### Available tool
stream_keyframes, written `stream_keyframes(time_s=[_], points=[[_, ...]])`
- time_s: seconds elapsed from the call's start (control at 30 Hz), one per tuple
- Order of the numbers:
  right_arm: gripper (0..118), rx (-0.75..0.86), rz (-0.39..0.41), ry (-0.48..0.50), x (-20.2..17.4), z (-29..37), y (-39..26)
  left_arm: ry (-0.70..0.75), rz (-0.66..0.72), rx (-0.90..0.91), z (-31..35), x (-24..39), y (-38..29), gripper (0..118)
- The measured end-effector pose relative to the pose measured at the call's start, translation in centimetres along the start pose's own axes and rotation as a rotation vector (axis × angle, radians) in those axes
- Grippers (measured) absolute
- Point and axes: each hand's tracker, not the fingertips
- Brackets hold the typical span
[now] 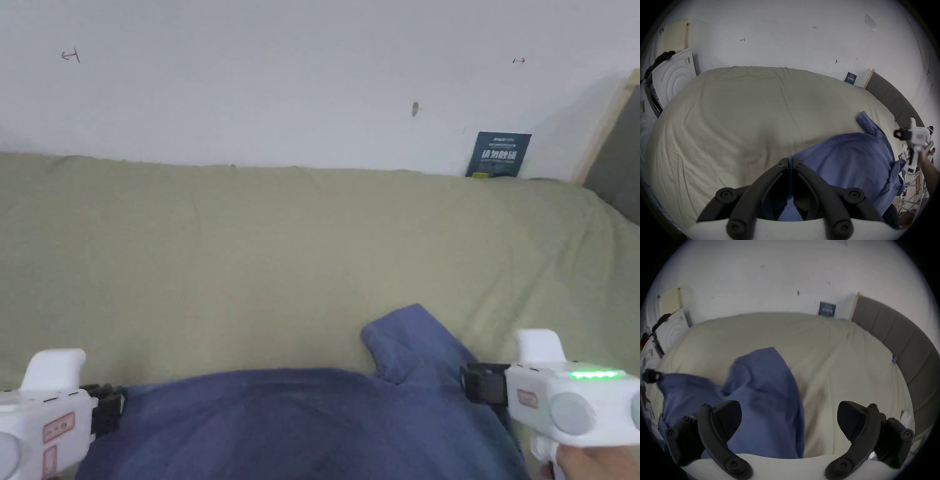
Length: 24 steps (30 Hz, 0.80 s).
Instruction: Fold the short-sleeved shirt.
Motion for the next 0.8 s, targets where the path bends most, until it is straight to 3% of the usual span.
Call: stream_keyframes(time_s=[0.13, 0.23, 0.3, 0.33, 0.37, 0.43, 0.57, 0.8], points=[[118, -0.106, -0.016, -0.040, 0.2, -4.8, 2.6, 0.010, 0.007, -0.007, -0.6, -1.0, 0.2, 1], [114, -0.177, 0.034, -0.071, 0.2, -6.6, 2.3, 0.012, 0.006, -0.018, -0.7, -0.7, 0.4, 1], [64, -0.292, 0.009, -0.001, 0.4, -7.1, 1.8, 0.012, 0.000, -0.026, -1.0, -0.7, 0.7, 1], [51, -0.264, -0.001, 0.032, 0.5, -6.6, 1.5, 0.011, -0.003, -0.027, -1.1, -0.7, 0.5, 1], [1, -0.192, -0.031, 0.022, 0.4, -5.5, 1.1, 0.011, -0.007, -0.029, -1.3, -0.7, 0.5, 1], [1, -0.195, -0.005, -0.004, 0.4, -4.3, 1.4, 0.006, -0.007, -0.041, -1.9, -0.7, 0.7, 1], [1, -0.048, 0.011, 0.054, 0.5, 0.8, 2.4, 0.036, -0.003, -0.043, -1.9, 0.2, 1.2, 1], [1, 0.188, 0.087, 0.153, 2.6, 12.2, 1.0, 0.003, 0.010, 0.069, 7.6, -0.2, 0.3, 1]])
